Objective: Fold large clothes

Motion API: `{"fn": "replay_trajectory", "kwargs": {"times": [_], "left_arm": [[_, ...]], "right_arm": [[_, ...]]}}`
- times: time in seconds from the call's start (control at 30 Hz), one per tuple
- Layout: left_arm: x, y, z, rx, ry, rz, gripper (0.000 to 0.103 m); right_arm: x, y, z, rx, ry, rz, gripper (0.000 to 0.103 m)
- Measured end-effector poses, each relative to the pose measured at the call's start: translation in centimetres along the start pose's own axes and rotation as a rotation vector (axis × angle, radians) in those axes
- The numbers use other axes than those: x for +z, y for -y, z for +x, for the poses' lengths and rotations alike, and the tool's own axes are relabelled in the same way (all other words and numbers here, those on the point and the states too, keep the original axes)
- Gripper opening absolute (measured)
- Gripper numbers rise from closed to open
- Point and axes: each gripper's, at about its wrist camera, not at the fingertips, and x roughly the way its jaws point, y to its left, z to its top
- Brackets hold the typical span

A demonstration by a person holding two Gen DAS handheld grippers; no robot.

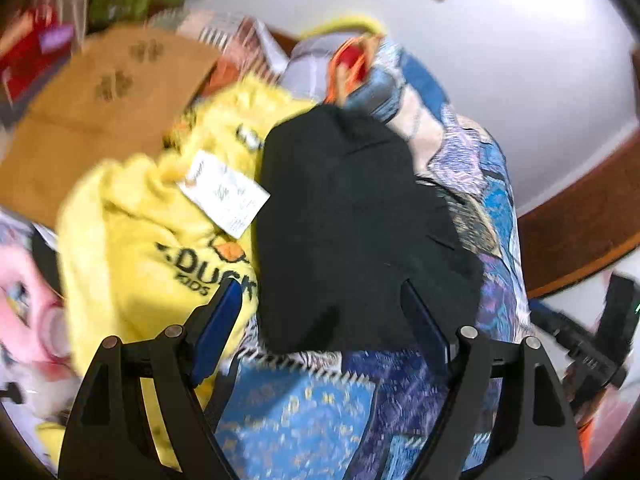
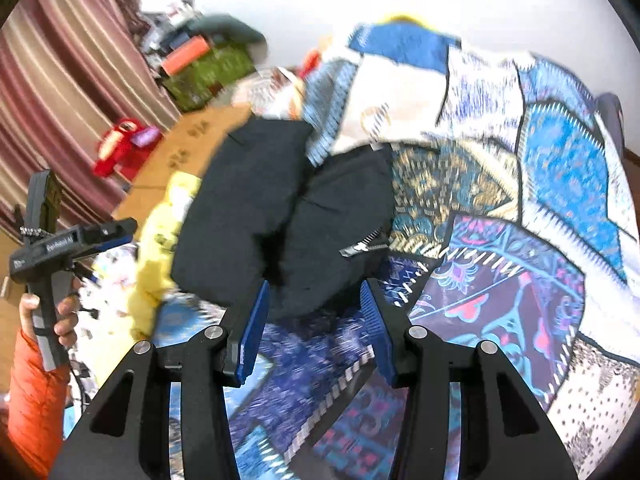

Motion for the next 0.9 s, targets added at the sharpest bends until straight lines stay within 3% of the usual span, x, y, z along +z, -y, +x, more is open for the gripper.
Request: {"fn": "replay_trajectory", "kwargs": {"times": [0.23,0.47,0.67,0.8,0.9], "left_arm": [[-2.9,7.6,-11.2,0.001,0.195,0.165,0.081],[-9.2,14.8,-20.8,0.005,0.454,0.291,0.081],[-15.8,18.3,-25.7,0.053,0.663,0.35,0.081],[-19.8,19.9,-28.2,0.121,0.806,0.38,0.081],[-21.7,20.3,-29.2,0.137,0.865,0.376,0.081]], "right_arm": [[-0.7,-4.6,-8.9,0.014,0.176,-0.094,0.043],[-3.7,-8.4,-16.9,0.03,0.404,-0.165,0.043],[-7.3,-10.5,-21.4,0.031,0.568,-0.199,0.043],[-9.7,-11.1,-22.7,0.007,0.64,-0.198,0.043],[-11.0,-11.6,-23.1,-0.02,0.672,-0.2,0.044]]}}
